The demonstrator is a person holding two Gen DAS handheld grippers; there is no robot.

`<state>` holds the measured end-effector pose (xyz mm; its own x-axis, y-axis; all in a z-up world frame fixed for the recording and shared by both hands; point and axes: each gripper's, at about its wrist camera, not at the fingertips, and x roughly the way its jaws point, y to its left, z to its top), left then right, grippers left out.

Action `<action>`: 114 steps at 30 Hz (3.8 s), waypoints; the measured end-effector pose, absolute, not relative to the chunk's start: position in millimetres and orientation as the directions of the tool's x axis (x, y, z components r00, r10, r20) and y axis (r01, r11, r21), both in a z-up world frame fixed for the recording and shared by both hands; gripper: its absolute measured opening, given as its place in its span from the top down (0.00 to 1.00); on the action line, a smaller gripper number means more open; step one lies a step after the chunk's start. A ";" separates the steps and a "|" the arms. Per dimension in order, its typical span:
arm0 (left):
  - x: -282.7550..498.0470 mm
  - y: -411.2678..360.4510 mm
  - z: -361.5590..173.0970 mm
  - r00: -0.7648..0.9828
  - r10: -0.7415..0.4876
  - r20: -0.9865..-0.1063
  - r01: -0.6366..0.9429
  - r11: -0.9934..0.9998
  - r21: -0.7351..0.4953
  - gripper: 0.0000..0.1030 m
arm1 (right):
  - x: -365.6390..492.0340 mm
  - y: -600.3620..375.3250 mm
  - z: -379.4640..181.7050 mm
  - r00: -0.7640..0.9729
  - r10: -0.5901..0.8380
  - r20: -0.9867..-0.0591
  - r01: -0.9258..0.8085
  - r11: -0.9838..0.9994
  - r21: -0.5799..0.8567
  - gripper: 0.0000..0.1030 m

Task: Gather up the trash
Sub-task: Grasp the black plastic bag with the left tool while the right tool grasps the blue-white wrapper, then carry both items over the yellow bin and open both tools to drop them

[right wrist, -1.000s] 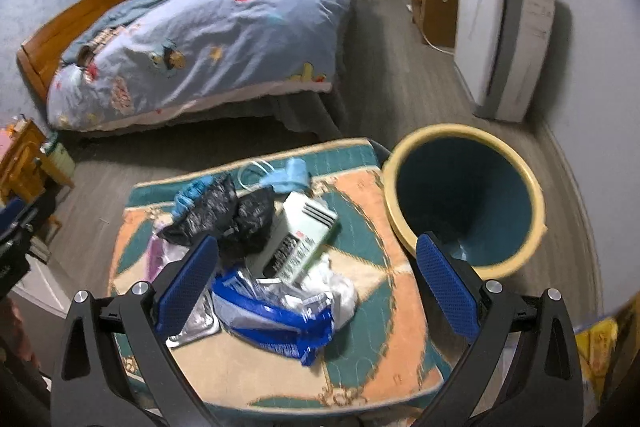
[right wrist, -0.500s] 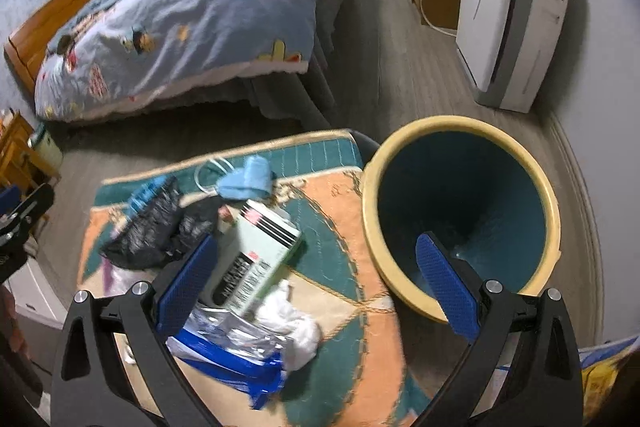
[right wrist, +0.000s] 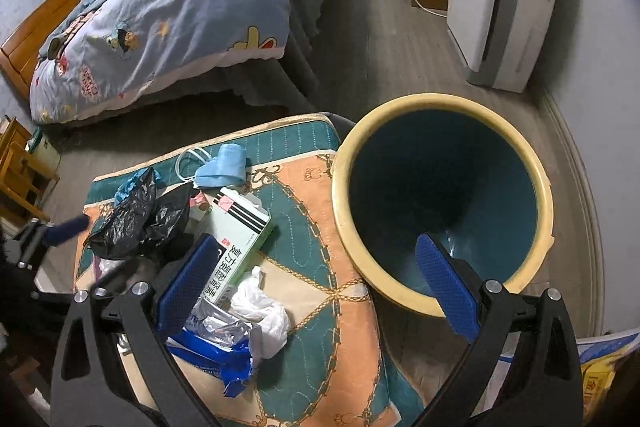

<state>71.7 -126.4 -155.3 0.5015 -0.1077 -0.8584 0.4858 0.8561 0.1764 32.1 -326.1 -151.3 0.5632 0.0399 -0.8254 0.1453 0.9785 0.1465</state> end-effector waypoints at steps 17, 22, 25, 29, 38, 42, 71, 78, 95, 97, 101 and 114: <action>66.4 -89.9 -147.9 0.543 -0.114 -0.832 0.406 0.903 0.141 0.95 | 17.6 -250.3 -158.9 0.505 0.219 -0.835 -0.238 0.965 0.109 0.21; 65.4 -77.5 -139.9 0.557 -0.165 -0.814 0.382 0.921 0.074 0.96 | 5.6 -203.6 -180.0 0.412 0.250 -0.876 -0.408 0.911 0.068 0.40; 65.4 -73.6 -134.3 0.566 -0.183 -0.804 0.378 0.924 0.056 0.96 | 3.0 -186.0 -196.4 0.370 0.209 -0.905 -0.450 0.893 0.022 0.52; 64.8 -68.3 -129.2 0.572 -0.208 -0.794 0.381 0.924 0.033 0.96 | 3.6 -172.6 -215.6 0.333 0.161 -0.929 -0.481 0.876 -0.021 0.58; 59.1 -63.0 -113.7 0.606 -0.254 -0.753 0.386 0.922 0.000 0.96 | -0.2 -165.6 -200.5 0.318 0.200 -0.927 -0.508 0.861 0.012 0.88; 55.0 -61.5 -96.8 0.641 -0.290 -0.710 0.387 0.922 -0.026 0.96 | -4.7 -176.5 -165.1 0.367 0.221 -0.904 -0.475 0.880 0.022 0.88; 81.5 -118.3 -185.8 0.446 -0.070 -0.892 0.479 0.861 0.172 0.88 | 21.9 -321.6 -91.7 0.607 0.120 -0.786 -0.110 0.992 0.066 0.88; 66.9 -130.0 -147.3 0.549 -0.156 -0.821 0.483 0.861 0.159 0.92 | 17.0 -360.1 -84.1 0.638 0.080 -0.766 -0.017 0.996 0.090 0.88; 29.5 -260.7 -121.0 0.523 -0.507 -0.685 0.702 0.712 0.009 0.92 | 18.9 -462.3 -132.7 0.559 -0.119 -0.821 0.335 0.938 0.092 0.88; 32.4 -272.4 -128.5 0.509 -0.512 -0.692 0.715 0.699 0.009 0.92 | 20.6 -469.9 -140.0 0.544 -0.129 -0.829 0.355 0.930 0.089 0.88; 37.1 -286.1 -140.5 0.478 -0.531 -0.700 0.730 0.683 -0.019 0.92 | 25.3 -477.3 -151.9 0.521 -0.131 -0.843 0.372 0.924 0.086 0.87; 42.3 -288.3 -147.4 0.465 -0.548 -0.695 0.722 0.689 -0.061 0.55 | 30.1 -472.9 -146.0 0.552 -0.139 -0.822 0.368 0.925 0.091 0.49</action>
<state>42.3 -288.3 -147.4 0.4652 -0.5482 -0.6950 0.7218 0.6894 -0.0606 30.1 -472.9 -146.0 0.5523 -0.1386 -0.8221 0.3678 0.9255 0.0910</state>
